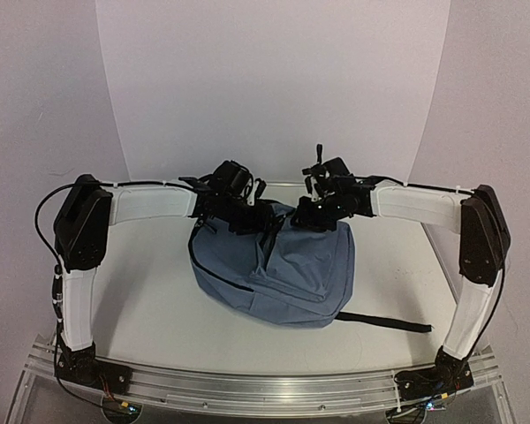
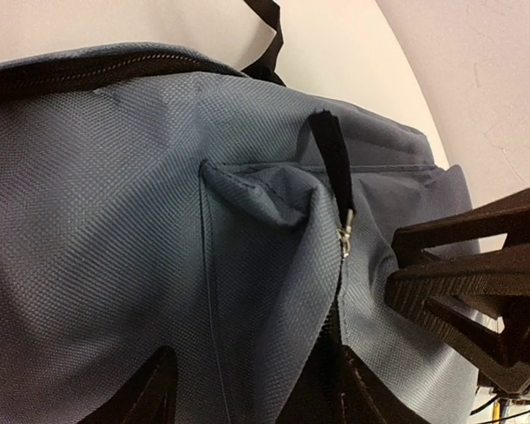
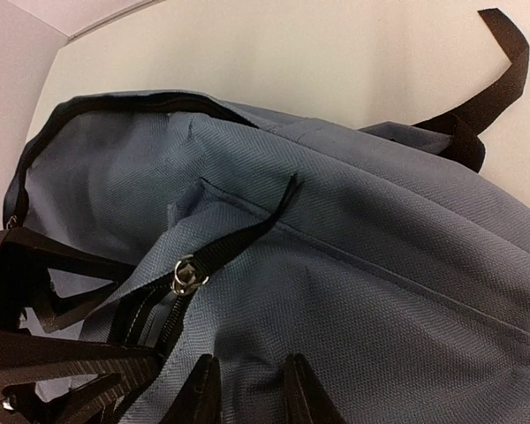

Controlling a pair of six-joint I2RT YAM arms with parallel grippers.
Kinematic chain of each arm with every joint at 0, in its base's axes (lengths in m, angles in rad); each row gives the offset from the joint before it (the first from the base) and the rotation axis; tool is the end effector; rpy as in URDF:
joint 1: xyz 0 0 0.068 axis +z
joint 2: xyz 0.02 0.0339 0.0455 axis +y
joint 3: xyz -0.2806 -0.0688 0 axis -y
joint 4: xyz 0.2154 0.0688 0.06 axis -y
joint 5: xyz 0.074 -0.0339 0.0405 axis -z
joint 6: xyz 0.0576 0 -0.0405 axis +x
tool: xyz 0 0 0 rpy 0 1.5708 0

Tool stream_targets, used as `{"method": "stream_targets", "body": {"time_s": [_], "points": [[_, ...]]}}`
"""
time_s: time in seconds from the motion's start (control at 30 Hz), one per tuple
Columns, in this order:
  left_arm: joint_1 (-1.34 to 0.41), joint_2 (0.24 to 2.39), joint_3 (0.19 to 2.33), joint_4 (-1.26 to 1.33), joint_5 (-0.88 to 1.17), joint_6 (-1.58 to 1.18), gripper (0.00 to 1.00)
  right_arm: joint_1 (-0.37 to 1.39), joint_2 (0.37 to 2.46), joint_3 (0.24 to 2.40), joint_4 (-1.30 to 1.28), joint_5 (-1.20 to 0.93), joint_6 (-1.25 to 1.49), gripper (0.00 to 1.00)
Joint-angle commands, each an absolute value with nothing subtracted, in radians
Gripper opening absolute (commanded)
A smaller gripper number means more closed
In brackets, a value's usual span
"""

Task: Pack the student bag
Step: Zip the student bag at the center of the board.

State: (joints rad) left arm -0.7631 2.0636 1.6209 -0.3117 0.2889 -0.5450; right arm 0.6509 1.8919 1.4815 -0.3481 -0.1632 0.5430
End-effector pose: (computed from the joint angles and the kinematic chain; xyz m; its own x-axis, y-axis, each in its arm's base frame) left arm 0.3263 -0.3348 0.2342 -0.8445 0.1200 -0.5220 0.4383 0.7151 -0.5446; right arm 0.3324 0.2649 0.2588 -0.8259 0.0119 -0.5637 -0.3094 0.8262 0.4707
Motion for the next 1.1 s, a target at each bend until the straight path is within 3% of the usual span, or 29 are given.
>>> {"method": "stream_targets", "body": {"time_s": [0.0, 0.13, 0.4, 0.63, 1.07], "points": [[-0.773, 2.085, 1.587, -0.361, 0.261, -0.538, 0.47, 0.638, 1.956, 1.553, -0.339, -0.215, 0.559, 0.26], [-0.773, 2.092, 1.591, -0.361, 0.254, -0.538, 0.29, 0.631, 1.983, 1.586, -0.309, -0.233, 0.582, 0.26], [-0.773, 2.094, 1.58, -0.357, 0.251, -0.546, 0.09, 0.613, 1.996, 1.567, -0.208, -0.283, 0.63, 0.28], [-0.773, 2.094, 1.574, -0.351, 0.25, -0.554, 0.02, 0.577, 1.996, 1.536, -0.143, -0.295, 0.669, 0.3], [-0.773, 2.091, 1.584, -0.356, 0.245, -0.559, 0.0, 0.576, 2.067, 1.562, -0.131, -0.31, 0.698, 0.32]]}}
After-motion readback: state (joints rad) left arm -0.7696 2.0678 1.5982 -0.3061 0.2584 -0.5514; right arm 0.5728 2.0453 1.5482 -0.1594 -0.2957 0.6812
